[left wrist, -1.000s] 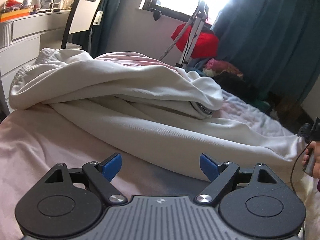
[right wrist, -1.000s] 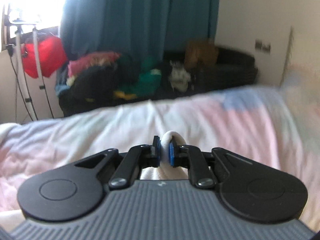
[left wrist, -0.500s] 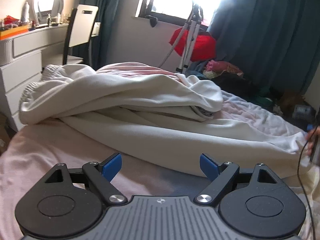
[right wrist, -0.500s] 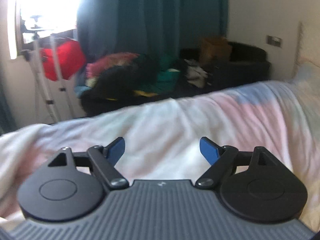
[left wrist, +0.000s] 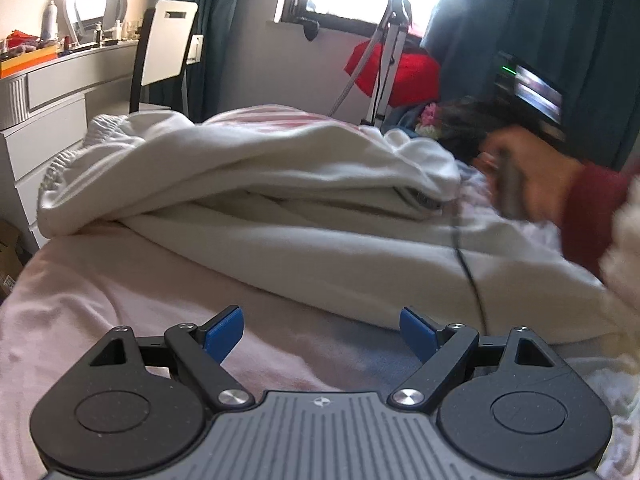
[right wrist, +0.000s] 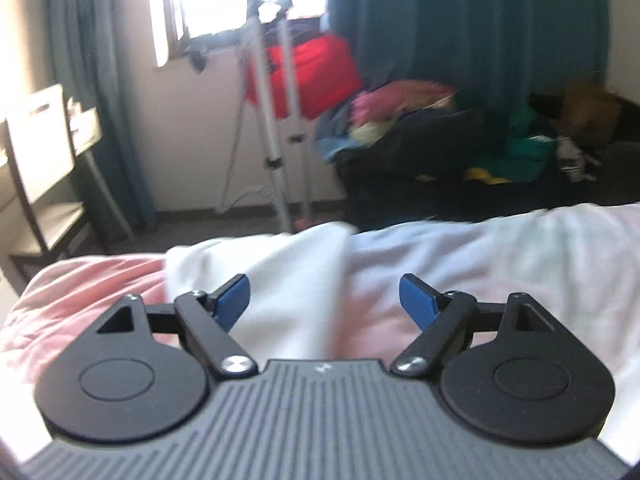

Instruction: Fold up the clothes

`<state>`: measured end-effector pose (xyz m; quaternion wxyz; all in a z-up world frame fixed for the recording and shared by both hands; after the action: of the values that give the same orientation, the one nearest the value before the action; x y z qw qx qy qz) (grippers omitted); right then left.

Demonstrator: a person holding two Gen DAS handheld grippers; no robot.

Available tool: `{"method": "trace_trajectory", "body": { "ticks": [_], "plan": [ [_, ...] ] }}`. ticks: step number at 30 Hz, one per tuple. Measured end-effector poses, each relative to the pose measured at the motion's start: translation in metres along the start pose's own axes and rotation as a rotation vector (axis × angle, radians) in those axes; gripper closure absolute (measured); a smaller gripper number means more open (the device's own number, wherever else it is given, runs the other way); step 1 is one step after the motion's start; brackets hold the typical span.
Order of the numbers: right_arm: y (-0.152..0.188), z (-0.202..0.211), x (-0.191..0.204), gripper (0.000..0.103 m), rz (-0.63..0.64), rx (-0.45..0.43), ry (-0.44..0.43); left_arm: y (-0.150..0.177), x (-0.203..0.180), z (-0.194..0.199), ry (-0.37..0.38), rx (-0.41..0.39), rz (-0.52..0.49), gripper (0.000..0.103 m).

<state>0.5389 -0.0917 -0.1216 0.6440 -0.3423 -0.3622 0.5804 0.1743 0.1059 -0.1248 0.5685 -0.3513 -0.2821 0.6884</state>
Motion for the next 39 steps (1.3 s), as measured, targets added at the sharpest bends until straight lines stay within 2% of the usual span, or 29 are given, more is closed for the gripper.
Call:
{"method": "trace_trajectory", "body": {
  "ticks": [5, 7, 9, 10, 12, 13, 14, 20, 24, 27, 31, 33, 35, 38, 39],
  "plan": [
    [0.005, -0.047, 0.041, 0.02, 0.031, 0.035, 0.019, 0.008, 0.0, -0.024, -0.024, 0.035, 0.006, 0.016],
    [0.009, -0.06, 0.045, 0.021, 0.041, 0.053, 0.052, 0.01, 0.002, -0.032, -0.037, 0.043, 0.01, 0.016],
    [0.014, -0.072, 0.044, 0.034, 0.035, 0.084, 0.07, 0.012, 0.003, -0.039, -0.047, 0.05, 0.008, 0.016],
    [0.016, -0.074, 0.043, 0.044, 0.028, 0.091, 0.068, 0.013, 0.003, -0.042, -0.051, 0.056, 0.007, 0.016],
    [0.015, -0.068, 0.04, 0.078, 0.024, 0.073, 0.076, 0.014, 0.003, -0.046, -0.056, 0.058, 0.003, 0.016],
    [0.013, -0.063, 0.038, 0.089, 0.027, 0.063, 0.085, 0.013, 0.003, -0.047, -0.057, 0.054, 0.0, 0.016],
    [0.011, -0.055, 0.036, 0.091, 0.025, 0.051, 0.083, 0.013, 0.003, -0.047, -0.057, 0.051, -0.004, 0.016],
    [-0.024, 0.028, 0.006, 0.092, -0.028, -0.081, 0.092, 0.006, 0.001, -0.036, -0.059, 0.021, -0.018, 0.016],
    [-0.044, 0.117, -0.017, 0.092, -0.018, -0.206, 0.071, -0.001, 0.0, -0.016, -0.038, -0.019, -0.015, 0.016],
    [-0.04, 0.192, -0.038, 0.092, -0.037, -0.257, 0.034, -0.003, -0.007, 0.005, -0.028, -0.051, -0.051, 0.016],
    [0.008, 0.258, -0.061, 0.092, -0.075, -0.22, -0.026, -0.004, -0.015, 0.044, 0.016, -0.094, -0.083, 0.016],
    [0.036, 0.287, -0.072, 0.092, -0.095, -0.191, -0.056, 0.001, -0.017, 0.071, 0.064, -0.118, -0.083, 0.016],
    [0.064, 0.317, -0.083, 0.092, -0.116, -0.161, -0.086, 0.007, -0.023, 0.095, 0.069, -0.165, -0.13, 0.01],
    [0.107, 0.358, -0.098, 0.092, -0.141, -0.114, -0.126, 0.014, -0.04, 0.123, 0.016, -0.197, -0.255, 0.01],
    [0.124, 0.36, -0.1, 0.091, -0.137, -0.089, -0.125, 0.015, -0.047, 0.132, 0.003, -0.21, -0.292, 0.008]
  ]
}}
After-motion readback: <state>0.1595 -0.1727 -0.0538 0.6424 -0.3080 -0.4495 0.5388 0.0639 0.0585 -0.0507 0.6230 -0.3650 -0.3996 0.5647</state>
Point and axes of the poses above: each gripper's, at about its wrist camera, not at the fingertips, and z roughly against the way its jaws point, x to its left, y to its underside, the point moved 5 cm from there along -z, roughly the way its jaws point, and after that the axes turned 3 degrees about -x, right-handed, at the moved point
